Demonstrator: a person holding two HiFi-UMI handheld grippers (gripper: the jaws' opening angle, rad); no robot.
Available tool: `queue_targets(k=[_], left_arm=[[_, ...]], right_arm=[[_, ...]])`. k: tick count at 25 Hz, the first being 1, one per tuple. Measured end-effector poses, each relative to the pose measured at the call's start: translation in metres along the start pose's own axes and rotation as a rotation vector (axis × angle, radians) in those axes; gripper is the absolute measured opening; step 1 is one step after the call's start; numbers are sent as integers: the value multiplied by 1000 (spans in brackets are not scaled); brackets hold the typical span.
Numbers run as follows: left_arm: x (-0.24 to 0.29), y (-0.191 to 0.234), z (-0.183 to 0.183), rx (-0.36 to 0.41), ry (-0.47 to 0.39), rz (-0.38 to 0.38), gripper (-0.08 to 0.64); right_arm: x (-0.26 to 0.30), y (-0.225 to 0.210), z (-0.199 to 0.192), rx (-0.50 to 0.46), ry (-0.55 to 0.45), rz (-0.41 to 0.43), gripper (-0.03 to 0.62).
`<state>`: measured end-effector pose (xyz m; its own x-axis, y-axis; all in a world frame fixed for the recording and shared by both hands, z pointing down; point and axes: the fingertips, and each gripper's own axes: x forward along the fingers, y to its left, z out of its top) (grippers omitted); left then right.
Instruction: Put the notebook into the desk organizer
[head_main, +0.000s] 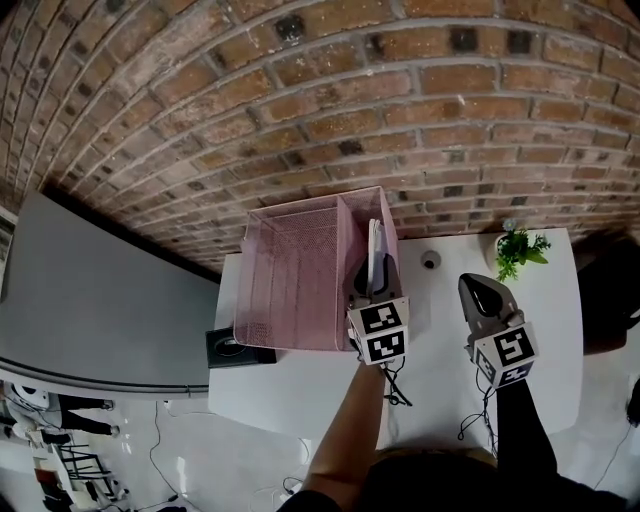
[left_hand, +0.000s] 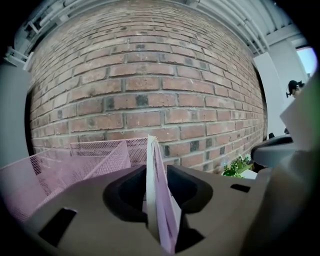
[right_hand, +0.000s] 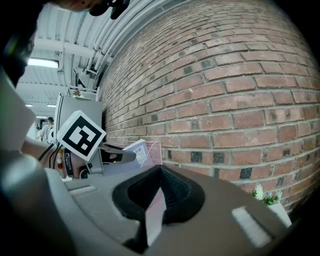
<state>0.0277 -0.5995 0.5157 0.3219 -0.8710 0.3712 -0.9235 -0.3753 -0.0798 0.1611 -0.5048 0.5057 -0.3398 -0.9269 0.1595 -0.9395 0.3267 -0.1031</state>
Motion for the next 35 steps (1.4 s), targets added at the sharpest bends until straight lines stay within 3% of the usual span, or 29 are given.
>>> queue_targets(k=[16, 35], left_arm=[[15, 4, 23, 15, -45, -2, 158], [-34, 3, 43, 43, -112, 44, 175]], right_arm=[[4, 3, -3, -9, 17, 6, 0], [-30, 20, 20, -52, -26, 37, 0]])
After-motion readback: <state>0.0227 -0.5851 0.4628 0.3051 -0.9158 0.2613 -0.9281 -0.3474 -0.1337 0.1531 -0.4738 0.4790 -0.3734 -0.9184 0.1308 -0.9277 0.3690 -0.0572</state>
